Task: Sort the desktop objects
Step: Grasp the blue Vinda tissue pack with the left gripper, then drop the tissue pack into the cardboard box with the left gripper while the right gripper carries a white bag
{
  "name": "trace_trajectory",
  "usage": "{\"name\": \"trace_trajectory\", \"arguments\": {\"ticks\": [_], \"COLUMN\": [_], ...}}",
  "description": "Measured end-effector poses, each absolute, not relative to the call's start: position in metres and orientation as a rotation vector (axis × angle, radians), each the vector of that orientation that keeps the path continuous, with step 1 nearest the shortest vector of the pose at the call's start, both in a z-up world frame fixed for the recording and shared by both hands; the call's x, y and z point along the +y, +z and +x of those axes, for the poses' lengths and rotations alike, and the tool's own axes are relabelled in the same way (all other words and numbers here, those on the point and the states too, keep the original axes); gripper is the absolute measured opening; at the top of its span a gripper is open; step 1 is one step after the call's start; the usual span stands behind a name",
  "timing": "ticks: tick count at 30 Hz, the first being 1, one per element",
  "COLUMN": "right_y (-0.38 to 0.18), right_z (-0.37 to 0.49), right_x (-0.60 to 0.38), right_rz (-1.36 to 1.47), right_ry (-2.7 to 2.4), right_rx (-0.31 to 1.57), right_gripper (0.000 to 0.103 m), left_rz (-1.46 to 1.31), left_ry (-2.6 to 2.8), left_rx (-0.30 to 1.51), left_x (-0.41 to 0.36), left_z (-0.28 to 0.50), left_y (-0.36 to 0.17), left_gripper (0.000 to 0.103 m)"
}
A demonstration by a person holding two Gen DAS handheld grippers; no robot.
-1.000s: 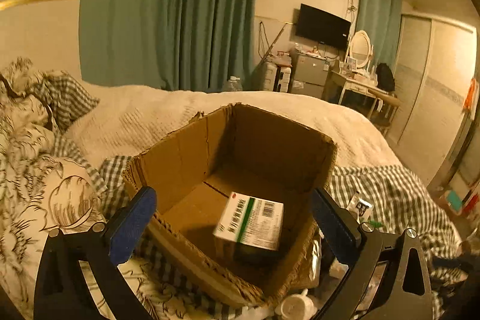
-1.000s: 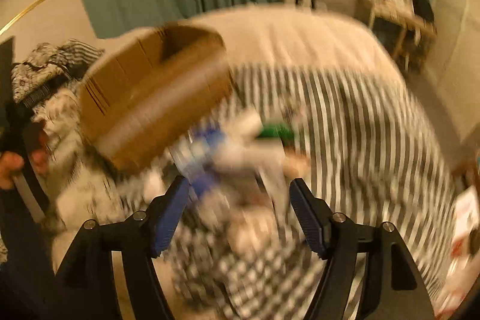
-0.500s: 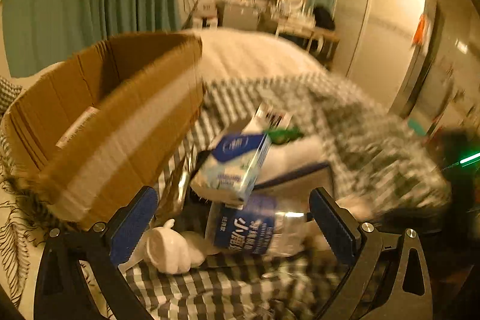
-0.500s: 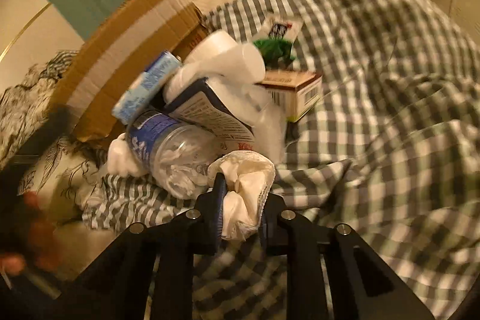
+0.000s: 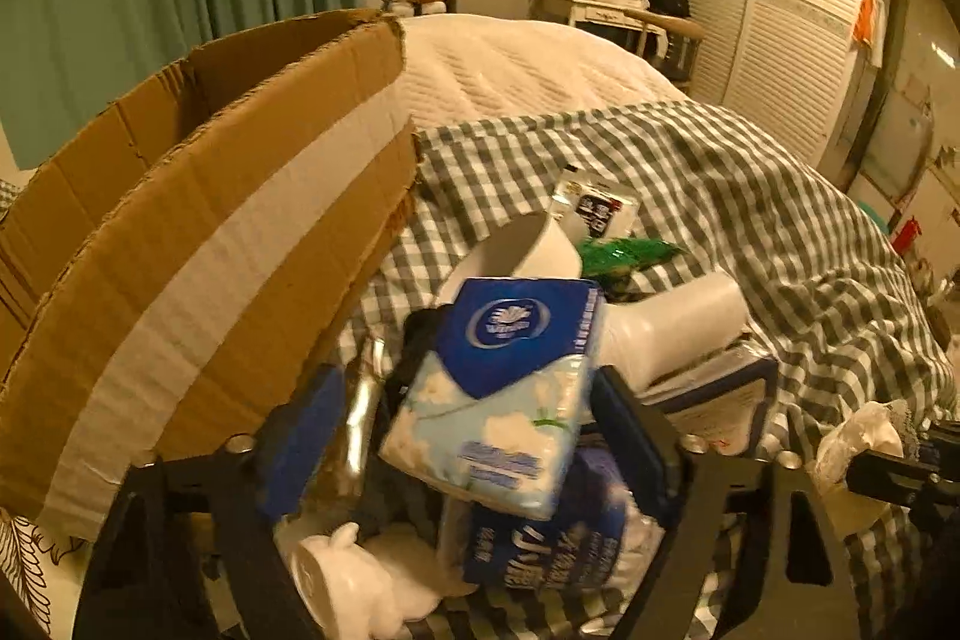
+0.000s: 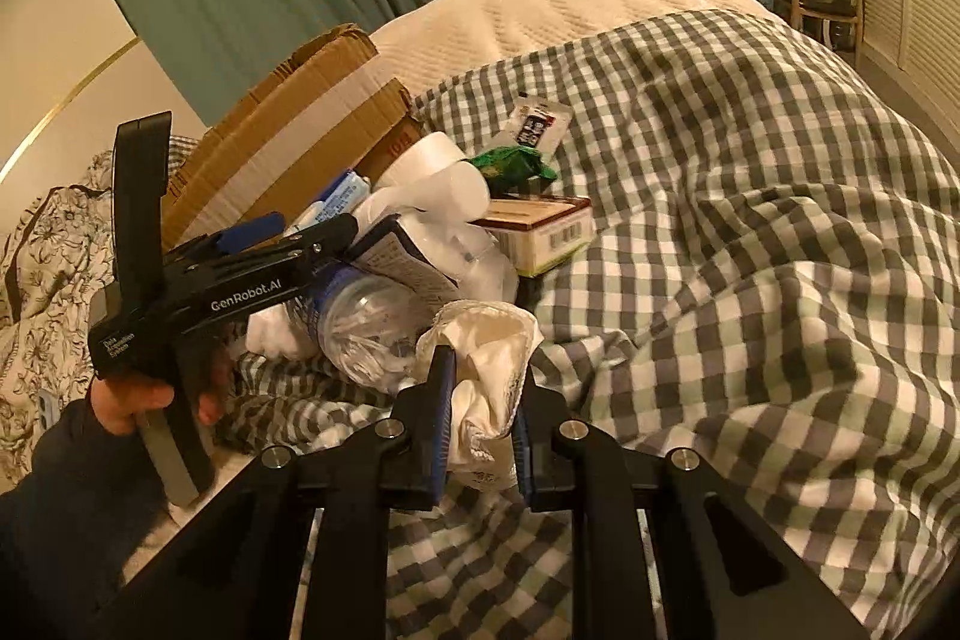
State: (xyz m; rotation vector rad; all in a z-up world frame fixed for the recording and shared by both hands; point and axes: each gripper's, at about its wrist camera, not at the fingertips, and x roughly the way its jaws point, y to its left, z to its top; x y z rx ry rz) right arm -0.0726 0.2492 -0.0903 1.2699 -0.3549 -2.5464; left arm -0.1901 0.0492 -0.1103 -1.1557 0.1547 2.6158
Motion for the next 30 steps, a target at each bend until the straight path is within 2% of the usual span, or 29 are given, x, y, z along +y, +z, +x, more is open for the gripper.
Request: {"name": "trace_trajectory", "arguments": {"ticks": [1,5,9,14,23,30], "right_y": [-0.091,-0.092,-0.084,-0.057,0.029,0.081], "right_z": [-0.072,-0.067,-0.057,-0.057,-0.089,-0.132], "right_x": [0.25,0.256,0.254,0.243,0.194,0.123], "right_rz": [1.274,1.296,1.296,1.279,1.105,0.982], "right_ry": [-2.55,-2.566,-2.598,-2.617,-2.569,-2.487], "right_rx": [-0.355,-0.365,-0.317,-0.201,-0.058,0.034], "right_gripper": [0.016,0.016,0.016,0.016,0.016,0.016], "left_rz": [-1.163,-1.182,-1.152,-1.055,-1.005,-1.001], "left_ry": [2.585,2.583,2.573,2.639,2.791,2.874], "left_rx": [0.161,0.204,0.167,0.202,0.145,0.133], "left_x": [0.052,0.056,0.046,0.02,-0.059,-0.105], "left_z": [-0.19,-0.184,-0.166,-0.156,-0.162,-0.179], "left_y": [-0.109,-0.103,-0.09,-0.046,0.019,0.037], "left_gripper": [0.062,0.056,0.056,0.056,0.056,0.056]}}
